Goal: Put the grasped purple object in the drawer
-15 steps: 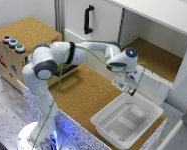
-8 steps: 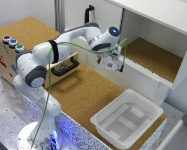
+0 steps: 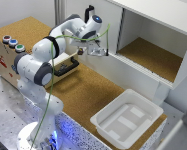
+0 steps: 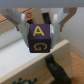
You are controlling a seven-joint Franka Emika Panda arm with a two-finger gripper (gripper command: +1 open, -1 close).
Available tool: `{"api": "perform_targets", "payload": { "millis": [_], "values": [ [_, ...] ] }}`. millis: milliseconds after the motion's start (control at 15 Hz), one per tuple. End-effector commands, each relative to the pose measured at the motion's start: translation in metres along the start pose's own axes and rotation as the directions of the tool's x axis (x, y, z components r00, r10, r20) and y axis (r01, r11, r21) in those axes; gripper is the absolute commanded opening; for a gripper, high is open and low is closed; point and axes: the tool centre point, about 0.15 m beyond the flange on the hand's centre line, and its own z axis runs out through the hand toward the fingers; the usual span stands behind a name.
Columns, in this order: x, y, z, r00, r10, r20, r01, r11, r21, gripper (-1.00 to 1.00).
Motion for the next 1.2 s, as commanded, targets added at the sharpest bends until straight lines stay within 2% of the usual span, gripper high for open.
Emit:
{"api": "perform_targets", "payload": {
  "millis": [0,133,467,600,667,733,867,1000,1067,1133],
  "values": [
    [0.059,-0.046,0.072,0.971,-0.175,0.162,0.183,0.983,-0.033,-1.0],
    [0.065,-0.066,0.093,0.945,-0.256,0.202,0.272,0.961,-0.053,-1.0],
    [0.06,-0.098,0.135,0.86,-0.42,0.288,0.451,0.892,-0.045,-1.0],
    [0.053,-0.103,0.148,0.845,-0.452,0.284,0.484,0.874,-0.047,-1.0],
    [0.047,-0.107,0.153,0.846,-0.467,0.259,0.498,0.864,-0.068,-1.0],
    [0.039,-0.114,0.163,0.829,-0.49,0.269,0.533,0.838,-0.116,-1.0],
    [0.031,-0.117,0.181,0.81,-0.515,0.281,0.555,0.827,-0.085,-1.0],
    [0.031,-0.111,0.191,0.825,-0.493,0.278,0.532,0.843,-0.083,-1.0],
    [0.035,-0.11,0.19,0.833,-0.479,0.277,0.515,0.854,-0.071,1.0],
    [0.041,-0.113,0.183,0.841,-0.477,0.256,0.51,0.856,-0.083,1.0]
  ]
}}
